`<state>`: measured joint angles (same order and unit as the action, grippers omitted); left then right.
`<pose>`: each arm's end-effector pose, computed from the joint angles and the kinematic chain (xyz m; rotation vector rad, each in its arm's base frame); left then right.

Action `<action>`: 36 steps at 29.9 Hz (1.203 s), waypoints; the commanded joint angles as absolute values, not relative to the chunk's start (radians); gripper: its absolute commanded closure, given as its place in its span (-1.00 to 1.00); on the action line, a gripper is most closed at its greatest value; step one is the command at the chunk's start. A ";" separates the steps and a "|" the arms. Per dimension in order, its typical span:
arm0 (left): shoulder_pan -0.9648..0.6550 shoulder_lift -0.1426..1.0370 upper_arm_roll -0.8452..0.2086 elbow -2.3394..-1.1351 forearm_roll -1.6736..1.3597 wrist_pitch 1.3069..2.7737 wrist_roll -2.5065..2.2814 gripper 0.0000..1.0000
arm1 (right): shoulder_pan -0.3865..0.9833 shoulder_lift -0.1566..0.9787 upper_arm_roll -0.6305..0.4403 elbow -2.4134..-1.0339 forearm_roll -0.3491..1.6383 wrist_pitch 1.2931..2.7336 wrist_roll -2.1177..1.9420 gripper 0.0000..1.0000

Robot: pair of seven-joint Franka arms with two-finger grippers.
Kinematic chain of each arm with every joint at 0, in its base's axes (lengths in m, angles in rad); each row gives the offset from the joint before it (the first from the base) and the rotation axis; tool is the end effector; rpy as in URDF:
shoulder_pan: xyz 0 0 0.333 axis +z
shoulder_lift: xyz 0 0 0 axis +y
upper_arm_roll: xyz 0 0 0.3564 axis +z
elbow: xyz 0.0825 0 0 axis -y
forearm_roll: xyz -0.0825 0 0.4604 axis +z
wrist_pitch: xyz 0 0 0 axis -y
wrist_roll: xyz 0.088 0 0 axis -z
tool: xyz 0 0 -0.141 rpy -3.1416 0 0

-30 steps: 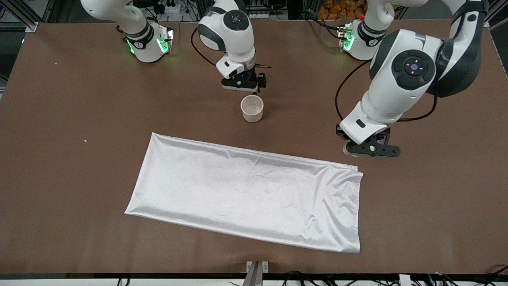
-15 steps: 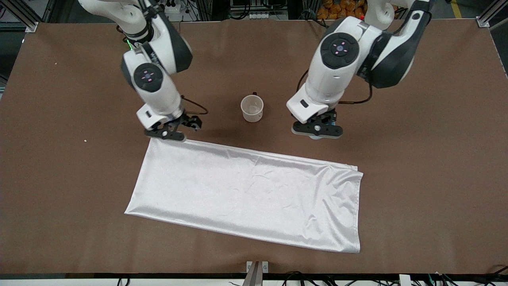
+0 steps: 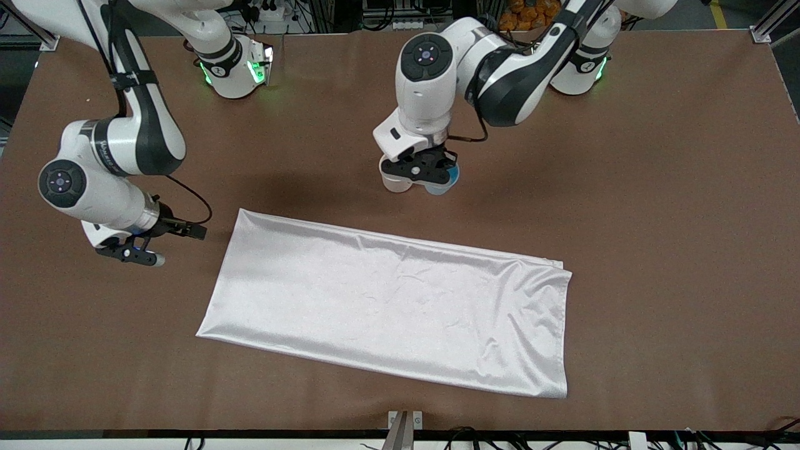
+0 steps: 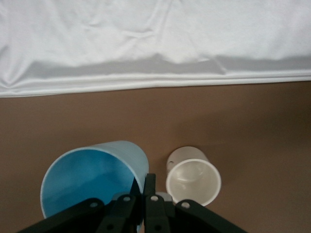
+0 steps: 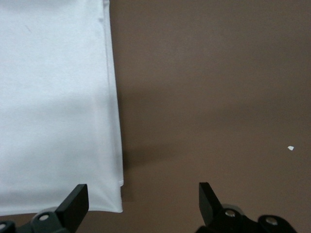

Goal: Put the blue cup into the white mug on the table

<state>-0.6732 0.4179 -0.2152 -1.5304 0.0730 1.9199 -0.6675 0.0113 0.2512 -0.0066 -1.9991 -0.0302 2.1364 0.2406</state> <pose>0.5010 -0.5743 0.3947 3.1204 -0.3594 -0.0412 0.6499 0.0009 0.2825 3.0786 -0.3371 -0.1703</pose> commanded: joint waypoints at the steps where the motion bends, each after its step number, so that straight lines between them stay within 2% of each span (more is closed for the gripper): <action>1: -0.759 0.528 -0.203 -1.453 0.074 1.951 -0.773 1.00 | -0.070 0.259 0.012 -2.014 -0.041 2.141 0.138 -1.00; 8: -0.821 0.601 -0.195 -1.443 0.097 2.025 -0.819 1.00 | -0.117 0.175 0.012 -2.105 -0.040 2.134 0.097 -1.00; 11: -0.839 0.620 -0.193 -1.443 0.120 2.034 -0.854 1.00 | -0.130 0.127 0.012 -2.109 -0.040 2.080 0.100 -1.00; 18: -0.867 0.634 -0.193 -1.445 0.129 2.034 -0.882 1.00 | -0.141 0.038 0.011 -2.069 -0.038 1.953 0.106 -1.00; 29: -0.870 0.626 -0.199 -1.454 0.132 2.019 -0.888 1.00 | -0.150 -0.003 0.014 -1.893 -0.040 1.761 0.104 -1.00; 36: -0.873 0.626 -0.202 -1.462 0.132 1.993 -0.885 1.00 | -0.143 -0.092 0.025 -1.856 -0.040 1.744 0.092 -1.00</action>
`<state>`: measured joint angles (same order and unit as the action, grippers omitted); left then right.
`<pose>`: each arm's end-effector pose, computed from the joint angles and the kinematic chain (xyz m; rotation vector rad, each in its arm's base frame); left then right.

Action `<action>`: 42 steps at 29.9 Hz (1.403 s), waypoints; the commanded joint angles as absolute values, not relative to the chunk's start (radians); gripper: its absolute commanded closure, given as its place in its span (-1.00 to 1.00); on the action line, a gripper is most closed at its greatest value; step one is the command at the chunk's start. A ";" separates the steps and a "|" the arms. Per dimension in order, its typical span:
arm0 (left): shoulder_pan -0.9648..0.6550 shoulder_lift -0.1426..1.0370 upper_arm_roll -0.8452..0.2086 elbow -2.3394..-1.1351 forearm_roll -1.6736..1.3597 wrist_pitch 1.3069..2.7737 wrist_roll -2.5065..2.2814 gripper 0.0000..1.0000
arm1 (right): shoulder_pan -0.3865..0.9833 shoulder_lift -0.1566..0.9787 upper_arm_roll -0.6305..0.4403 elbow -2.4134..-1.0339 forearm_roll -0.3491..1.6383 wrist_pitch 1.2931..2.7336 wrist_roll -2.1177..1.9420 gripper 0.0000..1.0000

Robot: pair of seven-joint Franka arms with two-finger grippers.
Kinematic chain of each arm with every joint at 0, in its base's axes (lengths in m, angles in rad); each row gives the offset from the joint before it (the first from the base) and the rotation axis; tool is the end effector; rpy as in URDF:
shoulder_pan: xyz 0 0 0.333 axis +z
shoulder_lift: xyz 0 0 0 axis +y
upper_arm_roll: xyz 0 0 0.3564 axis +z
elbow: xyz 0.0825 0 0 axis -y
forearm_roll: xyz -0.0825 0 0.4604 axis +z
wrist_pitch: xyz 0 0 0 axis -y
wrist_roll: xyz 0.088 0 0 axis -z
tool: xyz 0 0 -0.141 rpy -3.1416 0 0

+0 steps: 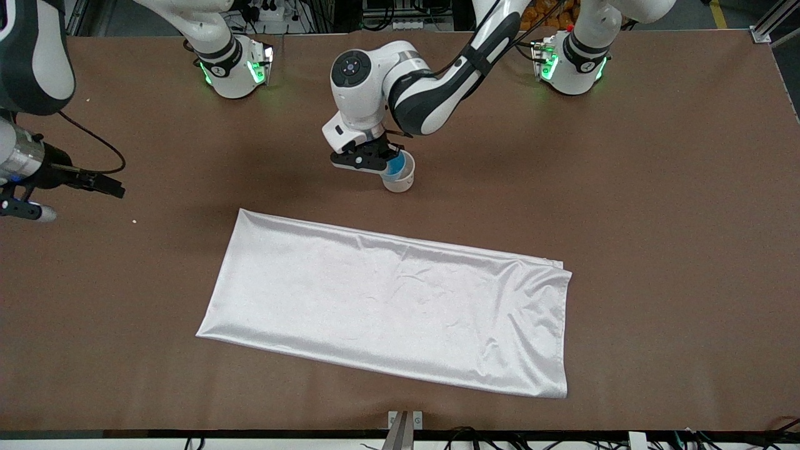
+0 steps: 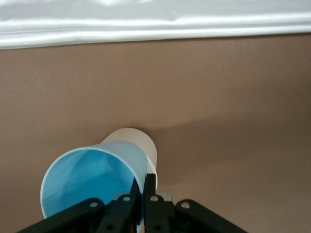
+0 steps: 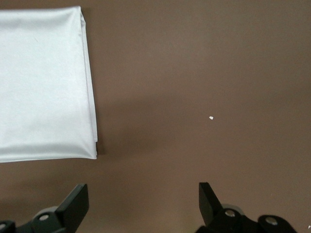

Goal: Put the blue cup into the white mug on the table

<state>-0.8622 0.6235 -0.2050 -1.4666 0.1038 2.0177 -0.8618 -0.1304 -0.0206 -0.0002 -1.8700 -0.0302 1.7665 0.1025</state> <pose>0.4115 -0.6792 0.2780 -3.0893 0.3397 0.0879 0.6108 -0.0839 0.4960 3.0909 -0.3508 -0.1296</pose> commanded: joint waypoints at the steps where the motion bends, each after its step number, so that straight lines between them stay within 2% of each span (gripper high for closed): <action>1: -0.873 0.626 -0.204 -1.462 0.132 1.993 -0.885 1.00 | -0.138 -0.101 0.029 -1.850 -0.040 1.744 0.091 -1.00; 13: -0.884 0.627 -0.204 -1.477 0.132 1.987 -0.888 1.00 | -0.084 -0.112 0.041 -1.770 -0.029 1.697 -0.029 -1.00; 14: -0.884 0.627 -0.204 -1.477 0.132 1.987 -0.890 0.92 | -0.084 -0.112 0.041 -1.767 -0.029 1.694 -0.029 -1.00; 15: -0.884 0.627 -0.204 -1.477 0.132 1.985 -0.890 0.50 | -0.084 -0.112 0.038 -1.763 -0.029 1.689 -0.029 -1.00; 16: -0.882 0.627 -0.204 -1.477 0.132 1.982 -0.890 -0.31 | -0.086 -0.112 0.038 -1.755 -0.029 1.683 -0.029 -1.00; 17: -0.882 0.627 -0.201 -1.477 0.133 1.977 -0.888 -0.99 | -0.086 -0.112 0.037 -1.744 -0.029 1.678 -0.031 -1.00; 30: -0.868 0.595 -0.193 -1.471 0.132 1.962 -0.884 -1.00 | -0.086 -0.103 0.041 -1.664 -0.037 1.655 -0.040 -1.00; 42: -0.735 0.428 -0.186 -1.471 0.132 1.839 -0.876 -1.00 | -0.081 -0.035 0.041 -1.582 -0.041 1.655 -0.031 -1.00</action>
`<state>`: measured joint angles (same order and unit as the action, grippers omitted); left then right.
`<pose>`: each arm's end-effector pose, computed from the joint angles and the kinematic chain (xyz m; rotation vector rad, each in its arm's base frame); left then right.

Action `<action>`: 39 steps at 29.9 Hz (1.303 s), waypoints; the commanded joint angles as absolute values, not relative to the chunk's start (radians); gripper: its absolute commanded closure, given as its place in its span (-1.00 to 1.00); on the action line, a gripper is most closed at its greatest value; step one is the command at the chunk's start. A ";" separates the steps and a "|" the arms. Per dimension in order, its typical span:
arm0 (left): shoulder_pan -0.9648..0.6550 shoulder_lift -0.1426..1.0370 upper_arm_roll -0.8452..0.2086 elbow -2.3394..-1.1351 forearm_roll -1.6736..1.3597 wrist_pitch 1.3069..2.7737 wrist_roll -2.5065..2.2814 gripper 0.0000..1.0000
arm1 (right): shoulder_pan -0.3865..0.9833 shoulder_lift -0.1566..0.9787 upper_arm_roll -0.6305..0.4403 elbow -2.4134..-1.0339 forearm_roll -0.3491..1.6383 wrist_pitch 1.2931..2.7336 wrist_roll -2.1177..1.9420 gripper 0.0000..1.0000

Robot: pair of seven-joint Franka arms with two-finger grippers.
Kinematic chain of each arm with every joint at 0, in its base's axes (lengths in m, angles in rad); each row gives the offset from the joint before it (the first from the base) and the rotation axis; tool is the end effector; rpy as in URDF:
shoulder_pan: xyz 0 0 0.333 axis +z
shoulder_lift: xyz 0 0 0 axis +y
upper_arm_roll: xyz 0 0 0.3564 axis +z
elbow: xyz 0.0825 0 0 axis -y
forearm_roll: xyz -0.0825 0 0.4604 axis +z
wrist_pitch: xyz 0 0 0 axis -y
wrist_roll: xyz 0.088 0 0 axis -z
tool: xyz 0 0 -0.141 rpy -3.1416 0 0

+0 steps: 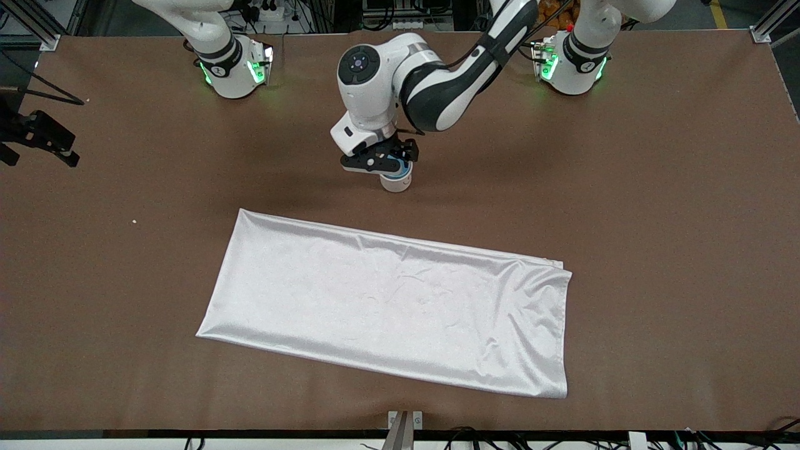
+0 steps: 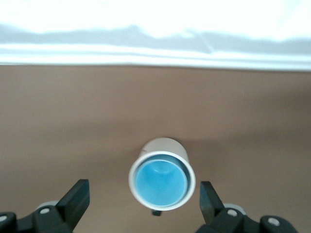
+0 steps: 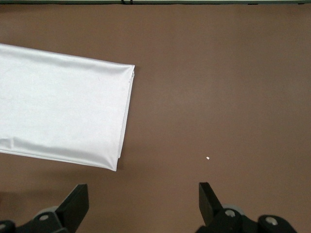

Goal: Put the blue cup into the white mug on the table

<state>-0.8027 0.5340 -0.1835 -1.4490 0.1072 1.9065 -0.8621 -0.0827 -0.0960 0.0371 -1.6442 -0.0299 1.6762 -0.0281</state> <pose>0.4594 -0.6359 0.3469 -3.0761 0.2172 0.0549 0.6109 -0.0307 0.6600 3.0971 -0.0251 0.1963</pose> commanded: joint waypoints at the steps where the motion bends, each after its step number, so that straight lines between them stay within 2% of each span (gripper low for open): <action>1: -0.715 0.411 -0.186 -1.471 0.133 1.830 -0.876 -1.00 | -0.080 -0.028 0.041 -1.571 -0.041 1.655 -0.031 -1.00; 8: -0.612 0.313 -0.181 -1.476 0.133 1.795 -0.877 -1.00 | -0.064 0.032 0.041 -1.482 -0.048 1.631 -0.032 -1.00; 14: -0.534 0.242 -0.186 -1.483 0.130 1.761 -0.879 -1.00 | -0.071 0.037 0.038 -1.479 -0.046 1.609 -0.031 -1.00; 32: -0.338 -0.008 -0.192 -1.663 0.069 1.763 -0.853 -1.00 | -0.078 0.035 0.035 -1.489 -0.051 1.566 -0.032 -1.00; 39: -0.229 -0.072 -0.192 -1.736 0.012 1.761 -0.628 -1.00 | -0.077 0.035 0.035 -1.489 -0.051 1.565 -0.034 -1.00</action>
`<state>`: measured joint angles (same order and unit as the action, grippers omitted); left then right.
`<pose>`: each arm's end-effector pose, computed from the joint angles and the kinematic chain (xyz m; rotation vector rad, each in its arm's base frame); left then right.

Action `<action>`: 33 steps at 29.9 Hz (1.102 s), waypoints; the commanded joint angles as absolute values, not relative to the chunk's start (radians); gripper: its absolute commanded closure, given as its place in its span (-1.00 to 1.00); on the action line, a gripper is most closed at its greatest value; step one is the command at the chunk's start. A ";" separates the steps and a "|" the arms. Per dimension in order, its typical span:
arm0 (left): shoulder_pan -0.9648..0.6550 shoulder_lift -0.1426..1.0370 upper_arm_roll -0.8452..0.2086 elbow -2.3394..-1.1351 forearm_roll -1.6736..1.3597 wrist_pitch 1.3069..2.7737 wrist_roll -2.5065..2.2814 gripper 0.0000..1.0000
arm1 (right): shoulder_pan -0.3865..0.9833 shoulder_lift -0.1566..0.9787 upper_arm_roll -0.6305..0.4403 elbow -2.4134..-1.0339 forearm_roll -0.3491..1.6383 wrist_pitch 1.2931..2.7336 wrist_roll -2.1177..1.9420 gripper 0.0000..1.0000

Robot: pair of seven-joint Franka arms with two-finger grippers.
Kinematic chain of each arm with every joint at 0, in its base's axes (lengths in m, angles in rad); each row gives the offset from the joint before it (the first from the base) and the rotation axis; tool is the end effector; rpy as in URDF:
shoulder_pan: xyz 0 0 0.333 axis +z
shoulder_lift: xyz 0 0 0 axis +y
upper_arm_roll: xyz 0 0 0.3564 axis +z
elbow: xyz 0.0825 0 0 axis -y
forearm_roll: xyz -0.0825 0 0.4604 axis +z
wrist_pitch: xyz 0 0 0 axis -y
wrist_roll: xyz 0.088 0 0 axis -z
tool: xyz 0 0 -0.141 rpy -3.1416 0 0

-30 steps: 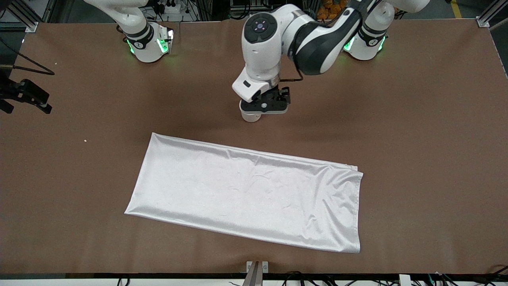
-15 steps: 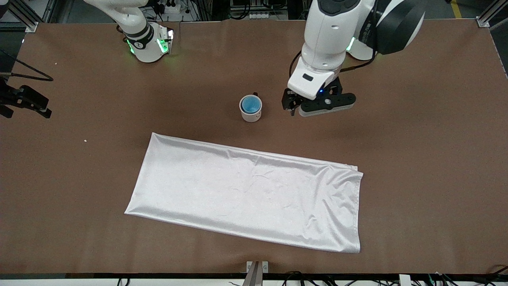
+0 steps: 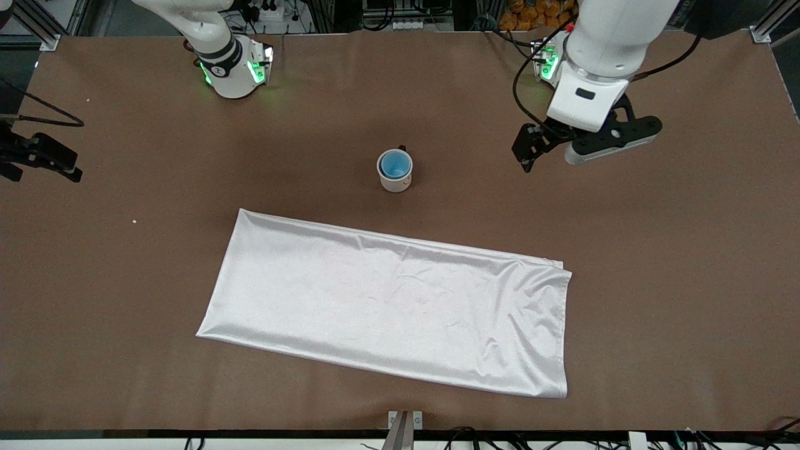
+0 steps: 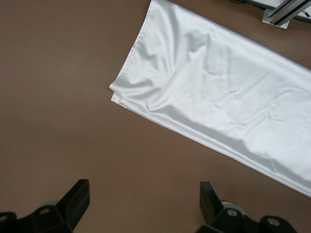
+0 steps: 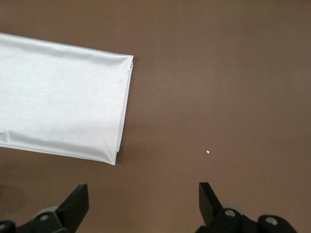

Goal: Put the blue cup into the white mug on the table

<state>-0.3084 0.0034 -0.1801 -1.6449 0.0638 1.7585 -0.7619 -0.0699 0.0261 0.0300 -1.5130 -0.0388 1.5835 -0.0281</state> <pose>0.5796 -0.2990 0.6055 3.0943 0.4124 0.1970 0.6428 -0.0313 0.6473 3.1013 -0.0189 0.0668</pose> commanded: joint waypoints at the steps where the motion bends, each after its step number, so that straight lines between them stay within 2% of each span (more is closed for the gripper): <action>1: -0.218 -0.078 -0.192 -1.743 0.011 1.761 -0.609 -1.00 | -0.077 0.037 0.035 -1.489 -0.051 1.565 -0.035 -1.00; 18: -0.061 -0.083 -0.189 -1.752 -0.034 1.720 -0.351 -1.00 | -0.068 0.031 0.038 -1.491 -0.031 1.554 -0.023 -1.00; 33: -0.008 -0.048 -0.181 -1.717 -0.028 1.720 -0.318 -1.00 | -0.069 0.025 0.040 -1.493 -0.018 1.543 -0.023 -1.00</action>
<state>-0.0352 -0.0608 -0.1764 -1.7385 -0.0084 1.7279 -0.3524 -0.0667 0.0259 0.0386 -1.5100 -0.0310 1.5662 -0.0279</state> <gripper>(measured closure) 0.000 0.000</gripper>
